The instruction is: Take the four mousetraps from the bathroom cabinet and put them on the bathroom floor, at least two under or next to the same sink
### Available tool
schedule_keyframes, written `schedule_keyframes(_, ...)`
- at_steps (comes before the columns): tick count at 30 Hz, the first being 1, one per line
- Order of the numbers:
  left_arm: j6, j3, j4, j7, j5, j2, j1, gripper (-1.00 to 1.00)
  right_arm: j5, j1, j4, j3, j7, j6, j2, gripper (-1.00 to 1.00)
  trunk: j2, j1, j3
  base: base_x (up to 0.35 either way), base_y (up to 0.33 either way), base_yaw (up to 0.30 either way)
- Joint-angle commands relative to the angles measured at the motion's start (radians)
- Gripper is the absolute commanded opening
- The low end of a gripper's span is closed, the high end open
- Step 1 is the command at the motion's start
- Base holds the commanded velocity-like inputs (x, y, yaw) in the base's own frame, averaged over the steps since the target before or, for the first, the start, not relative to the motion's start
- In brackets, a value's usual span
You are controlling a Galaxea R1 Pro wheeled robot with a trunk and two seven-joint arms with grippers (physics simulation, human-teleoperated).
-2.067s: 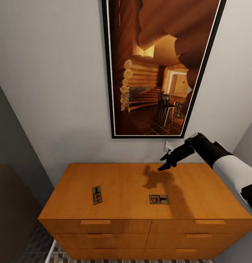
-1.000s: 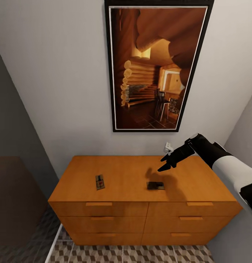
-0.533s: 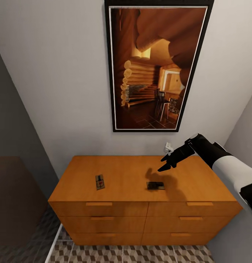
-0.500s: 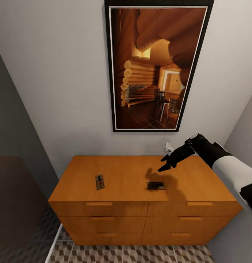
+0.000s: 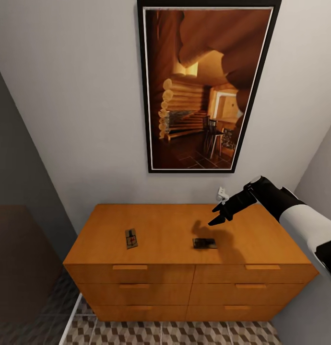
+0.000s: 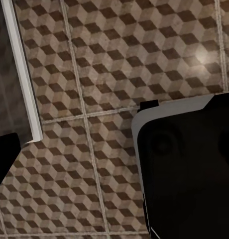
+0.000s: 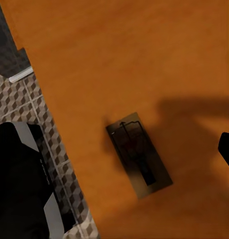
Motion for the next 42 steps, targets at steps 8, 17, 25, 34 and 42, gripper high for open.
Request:
schedule_keyframes(8, -0.007, -0.008, 0.005, 0.004, 0.004, -0.001, -0.002, 1.0, 0.001, -0.001, 0.015, 0.002, -0.005, -0.01, -0.001, 1.0, -0.002, 0.001, -0.012, 0.0, 0.0, 0.0)
schedule_keyframes(17, -0.007, -0.008, 0.005, 0.004, 0.004, -0.002, -0.002, 1.0, 0.005, -0.001, 0.018, 0.002, -0.022, -0.017, -0.001, 1.0, -0.002, 0.001, -0.026, 0.0, 0.0, 0.0)
schedule_keyframes(25, -0.007, -0.008, 0.005, 0.004, 0.004, -0.002, -0.002, 1.0, 0.004, -0.001, 0.018, 0.002, -0.059, -0.044, -0.001, 1.0, -0.002, 0.001, -0.039, 0.0, 0.0, 0.0)
schedule_keyframes(34, -0.007, -0.008, 0.005, 0.004, 0.004, -0.002, -0.002, 1.0, 0.003, -0.001, 0.031, 0.002, -0.078, -0.068, -0.001, 1.0, -0.002, 0.001, -0.044, 0.0, 0.0, 0.0)
schedule_keyframes(42, -0.006, -0.008, 0.005, 0.004, 0.004, -0.002, -0.002, 1.0, 0.002, -0.001, 0.038, 0.004, -0.091, -0.079, 0.001, 1.0, -0.002, 0.001, -0.05, 0.0, 0.0, 0.0)
